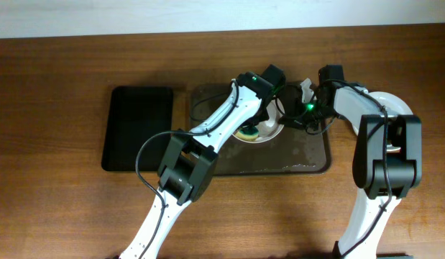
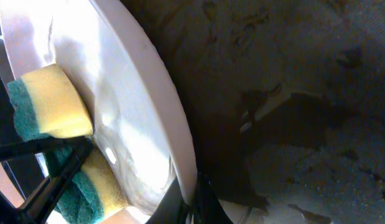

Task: Clean dirty plates on tray and stack at the side
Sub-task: 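Scrub the held plate with the sponge in the left gripper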

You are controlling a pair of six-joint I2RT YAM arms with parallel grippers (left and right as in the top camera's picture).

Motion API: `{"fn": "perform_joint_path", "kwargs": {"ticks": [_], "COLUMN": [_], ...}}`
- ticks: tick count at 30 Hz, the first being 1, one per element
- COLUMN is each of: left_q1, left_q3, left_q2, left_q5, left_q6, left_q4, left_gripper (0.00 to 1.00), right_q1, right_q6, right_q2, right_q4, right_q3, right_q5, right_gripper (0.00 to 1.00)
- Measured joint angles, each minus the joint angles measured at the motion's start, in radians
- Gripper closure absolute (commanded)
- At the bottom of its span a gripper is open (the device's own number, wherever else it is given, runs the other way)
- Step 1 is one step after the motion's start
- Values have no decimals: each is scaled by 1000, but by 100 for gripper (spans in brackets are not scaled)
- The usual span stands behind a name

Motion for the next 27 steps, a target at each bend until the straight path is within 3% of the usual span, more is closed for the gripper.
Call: {"fn": "perform_joint_path", "kwargs": {"ticks": [3, 6, 8, 10, 15, 18, 21, 22, 24, 26, 27], "left_q1": [1, 32, 85, 135, 255, 281, 278, 278, 278, 279, 279], "left_q3": [7, 76, 193, 318, 679, 761, 766, 766, 766, 766, 766], "left_q2": [0, 24, 72, 90, 92, 92, 92, 92, 92, 92, 92], "left_q5": [-1, 65, 155, 184, 186, 187, 190, 190, 190, 190, 190], "left_q6": [24, 210, 406, 497, 554, 584, 596, 599, 599, 599, 599], "left_q4": [-1, -9, -21, -69, -222, -260, -281, -282, -282, -282, -282], "left_gripper": [100, 100, 100, 100, 100, 100, 100, 100, 100, 100, 100], "right_q1": [0, -1, -3, -3, -2, 1, 5, 10, 53, 127, 160], "right_q6": [2, 18, 27, 24, -8, -28, -66, -72, -85, -80, -64], "right_q2": [0, 0, 0, 0, -1, 1, 6, 6, 6, 6, 6], "right_q4": [-3, -6, -5, -4, -4, -13, 32, 44, 66, 88, 93], "right_q3": [0, 0, 0, 0, 13, 51, 77, 79, 92, 98, 98], "right_q5": [1, 0, -1, 2, -31, -12, 43, 68, 164, 278, 340], "right_gripper": [96, 96, 96, 85, 57, 48, 49, 55, 71, 96, 96]}}
